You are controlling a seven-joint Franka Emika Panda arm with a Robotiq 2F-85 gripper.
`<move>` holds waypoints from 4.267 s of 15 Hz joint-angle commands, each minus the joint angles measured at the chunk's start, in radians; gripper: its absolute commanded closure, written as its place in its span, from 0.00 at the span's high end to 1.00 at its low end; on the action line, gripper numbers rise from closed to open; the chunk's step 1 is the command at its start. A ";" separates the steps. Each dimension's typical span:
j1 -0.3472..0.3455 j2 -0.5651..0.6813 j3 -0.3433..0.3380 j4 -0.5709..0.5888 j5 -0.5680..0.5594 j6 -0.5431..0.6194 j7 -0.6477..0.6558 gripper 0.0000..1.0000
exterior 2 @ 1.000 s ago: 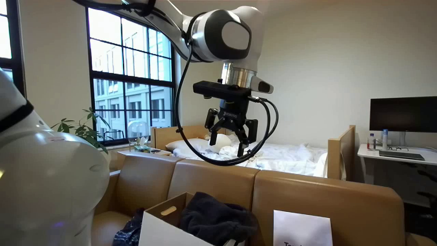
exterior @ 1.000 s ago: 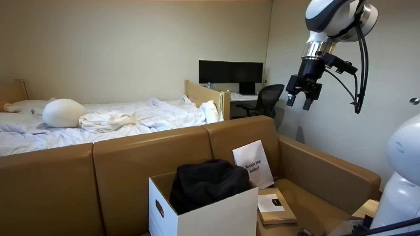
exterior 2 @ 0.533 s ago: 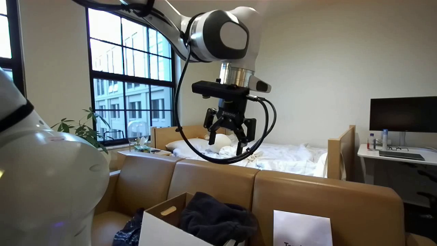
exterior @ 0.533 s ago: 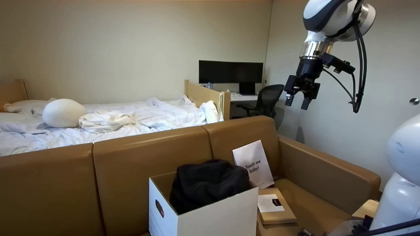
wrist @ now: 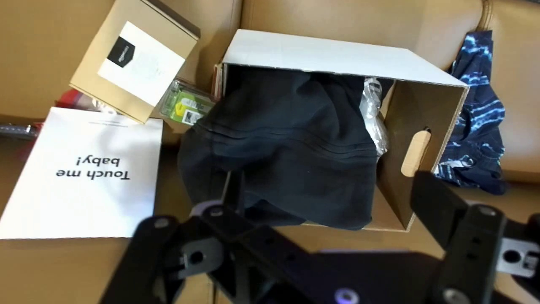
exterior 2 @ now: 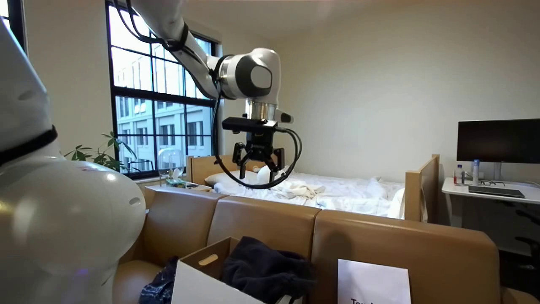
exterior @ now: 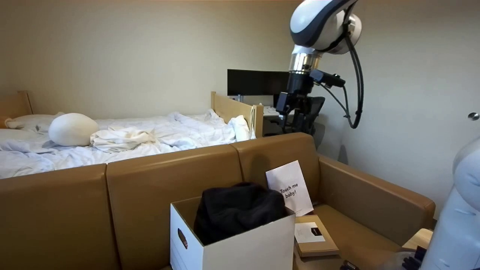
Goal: Pick the cloth in the box and put it on the couch
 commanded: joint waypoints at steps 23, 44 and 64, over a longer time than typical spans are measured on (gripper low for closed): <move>0.077 1.114 0.227 0.731 0.094 0.386 0.351 1.00; 0.102 1.636 0.228 1.345 0.069 0.046 0.369 0.27; 0.269 1.139 0.085 0.881 -0.077 0.116 0.637 0.07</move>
